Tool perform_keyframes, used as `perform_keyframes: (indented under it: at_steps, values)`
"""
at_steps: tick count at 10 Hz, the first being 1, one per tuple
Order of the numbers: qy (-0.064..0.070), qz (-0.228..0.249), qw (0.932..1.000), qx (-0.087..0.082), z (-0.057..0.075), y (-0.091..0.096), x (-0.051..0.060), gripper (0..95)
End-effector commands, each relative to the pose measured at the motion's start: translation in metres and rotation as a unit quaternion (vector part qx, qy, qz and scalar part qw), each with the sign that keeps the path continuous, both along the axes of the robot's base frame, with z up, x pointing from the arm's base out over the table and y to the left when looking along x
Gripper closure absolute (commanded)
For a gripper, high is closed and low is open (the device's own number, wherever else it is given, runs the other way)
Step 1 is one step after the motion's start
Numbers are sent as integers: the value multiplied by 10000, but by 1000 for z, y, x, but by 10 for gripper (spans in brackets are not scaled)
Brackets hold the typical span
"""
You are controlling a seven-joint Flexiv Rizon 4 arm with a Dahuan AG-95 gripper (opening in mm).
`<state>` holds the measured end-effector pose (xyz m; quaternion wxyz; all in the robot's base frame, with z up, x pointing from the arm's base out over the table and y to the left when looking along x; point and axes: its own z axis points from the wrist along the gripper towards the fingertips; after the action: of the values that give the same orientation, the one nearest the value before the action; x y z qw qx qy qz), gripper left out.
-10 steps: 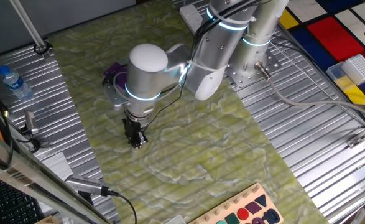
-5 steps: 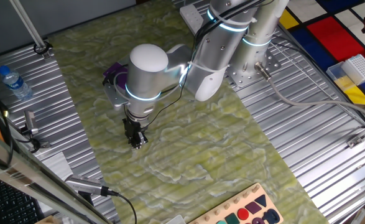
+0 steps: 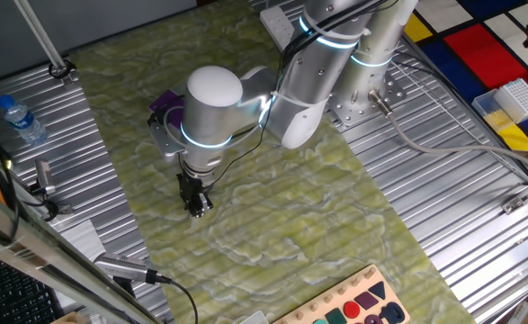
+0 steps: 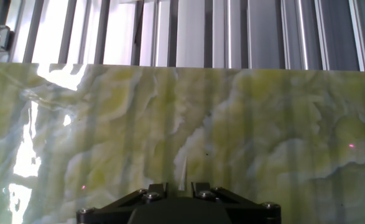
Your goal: Insert a small pipette tip into the holder for small pipette tips
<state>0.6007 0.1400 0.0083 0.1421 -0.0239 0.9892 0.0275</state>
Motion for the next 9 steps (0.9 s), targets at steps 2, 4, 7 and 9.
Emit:
perform_keyframes:
  at_steps: [2,4,7,9]
  values:
    - [3,-3,10000,-16,1,0,0,760]
    - [2,-33,10000,-5,1,0,0,760]
    - [5,-30,10000,-3,0,0,0,760]
    - [7,-31,10000,-11,-1,-1,0,950]
